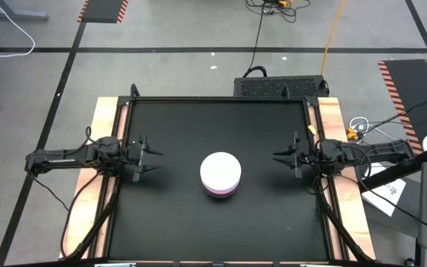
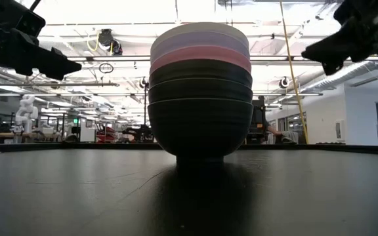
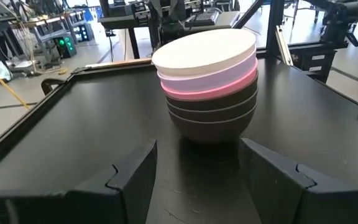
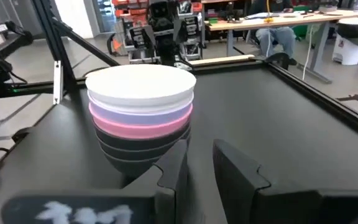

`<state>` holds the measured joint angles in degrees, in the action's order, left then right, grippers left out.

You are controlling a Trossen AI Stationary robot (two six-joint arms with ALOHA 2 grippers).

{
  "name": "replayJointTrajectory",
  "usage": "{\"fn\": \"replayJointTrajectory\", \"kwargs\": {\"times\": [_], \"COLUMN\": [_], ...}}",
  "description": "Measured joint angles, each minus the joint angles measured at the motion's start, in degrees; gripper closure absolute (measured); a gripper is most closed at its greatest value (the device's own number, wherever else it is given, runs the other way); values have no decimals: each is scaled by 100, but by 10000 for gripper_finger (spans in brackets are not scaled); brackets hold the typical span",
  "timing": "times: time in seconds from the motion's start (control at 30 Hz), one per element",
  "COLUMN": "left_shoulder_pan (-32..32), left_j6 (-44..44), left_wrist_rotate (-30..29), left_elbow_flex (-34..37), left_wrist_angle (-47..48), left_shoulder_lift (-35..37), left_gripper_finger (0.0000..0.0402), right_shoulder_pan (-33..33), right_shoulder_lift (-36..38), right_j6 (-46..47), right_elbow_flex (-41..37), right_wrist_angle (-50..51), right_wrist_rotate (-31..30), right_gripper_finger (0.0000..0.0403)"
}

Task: Nest bowls inside each other
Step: Return to Home Position

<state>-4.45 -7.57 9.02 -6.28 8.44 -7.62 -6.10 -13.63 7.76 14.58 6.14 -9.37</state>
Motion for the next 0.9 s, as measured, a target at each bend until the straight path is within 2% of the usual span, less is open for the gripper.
{"fn": "replayJointTrajectory", "kwargs": {"times": [0.33, 0.5, 0.9], "left_shoulder_pan": [0, -2, -2], "left_j6": [68, 1, -215], "left_wrist_rotate": [7, -155, -18], "left_elbow_flex": [143, 358, 367], "left_wrist_angle": [-20, -445, -471], "left_shoulder_lift": [2, -89, -177], "left_gripper_finger": [172, 172, 172], "right_shoulder_pan": [-1, 1, -1], "right_shoulder_lift": [496, 598, 619], "right_j6": [123, 202, 144], "right_elbow_flex": [-537, -722, -1095], "right_wrist_angle": [-187, -173, -525], "right_wrist_rotate": [-6, -128, 43], "right_gripper_finger": [334, 334, 334]}}
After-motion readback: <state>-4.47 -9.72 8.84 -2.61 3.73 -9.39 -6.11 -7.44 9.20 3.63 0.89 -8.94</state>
